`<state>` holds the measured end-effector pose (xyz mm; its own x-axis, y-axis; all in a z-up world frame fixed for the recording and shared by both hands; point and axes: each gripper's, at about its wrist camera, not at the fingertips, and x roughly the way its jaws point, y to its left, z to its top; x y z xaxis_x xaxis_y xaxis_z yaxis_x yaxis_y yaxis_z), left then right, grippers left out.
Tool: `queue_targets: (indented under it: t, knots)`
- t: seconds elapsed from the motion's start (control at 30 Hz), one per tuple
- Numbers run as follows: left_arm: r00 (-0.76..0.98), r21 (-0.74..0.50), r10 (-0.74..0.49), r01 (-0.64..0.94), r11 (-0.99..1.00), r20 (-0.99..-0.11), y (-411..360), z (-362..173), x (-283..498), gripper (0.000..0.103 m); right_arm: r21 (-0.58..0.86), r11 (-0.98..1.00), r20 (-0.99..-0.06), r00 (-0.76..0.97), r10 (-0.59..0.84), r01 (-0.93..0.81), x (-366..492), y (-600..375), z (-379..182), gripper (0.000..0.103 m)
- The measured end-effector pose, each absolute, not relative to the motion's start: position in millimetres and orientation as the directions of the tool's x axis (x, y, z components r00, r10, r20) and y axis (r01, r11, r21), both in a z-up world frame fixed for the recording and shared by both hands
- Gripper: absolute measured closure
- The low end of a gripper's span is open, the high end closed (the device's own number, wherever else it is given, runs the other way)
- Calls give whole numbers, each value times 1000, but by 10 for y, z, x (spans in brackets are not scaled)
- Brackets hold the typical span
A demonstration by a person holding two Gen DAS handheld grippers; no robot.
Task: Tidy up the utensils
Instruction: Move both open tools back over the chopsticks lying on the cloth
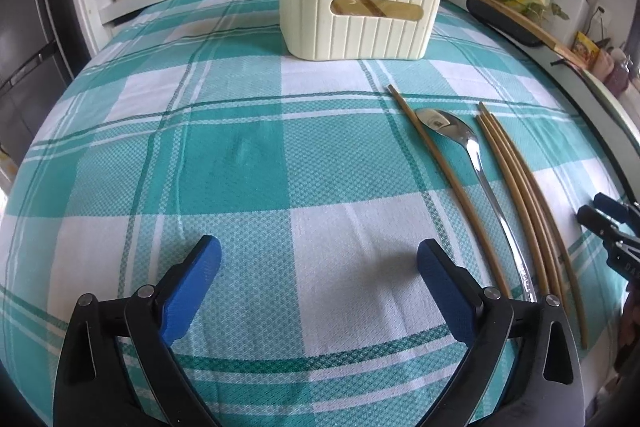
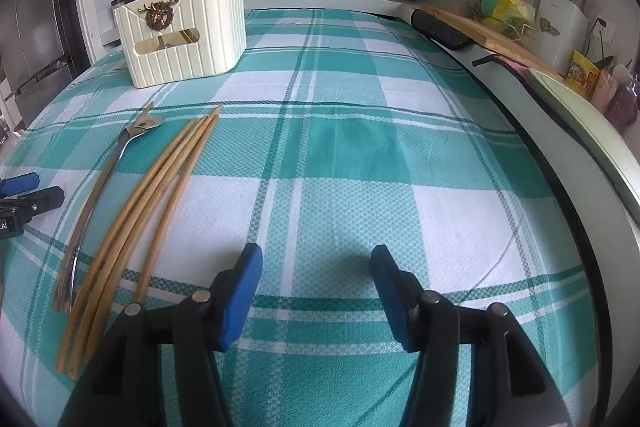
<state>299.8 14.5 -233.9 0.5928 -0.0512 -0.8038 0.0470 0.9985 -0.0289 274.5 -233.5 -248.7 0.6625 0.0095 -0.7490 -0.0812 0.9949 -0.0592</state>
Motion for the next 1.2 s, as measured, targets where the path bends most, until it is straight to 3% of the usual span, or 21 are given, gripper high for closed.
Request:
queue_targets:
  t: [0.5, 0.77, 0.97, 1.2]
  knots:
    - [594, -33, -53, 45, 998, -803, 143, -2340, 3001, 4, -55, 995, -749, 662, 13, -81, 2747, -2338, -2489, 45]
    - [583, -139, -153, 69, 988, -798, -28, -2262, 3145, 4, -53, 995, -749, 662, 14, -81, 2744, -2343, -2490, 45]
    - [591, -25, -81, 102, 994, -803, -362, -2289, 3341, 4, -48, 996, -749, 663, 16, -79, 2745, -2349, -2489, 45]
    - [575, 27, -32, 93, 995, -818, -426, -2379, 3407, 4, -44, 996, -749, 663, 18, -78, 2745, -2358, -2490, 45]
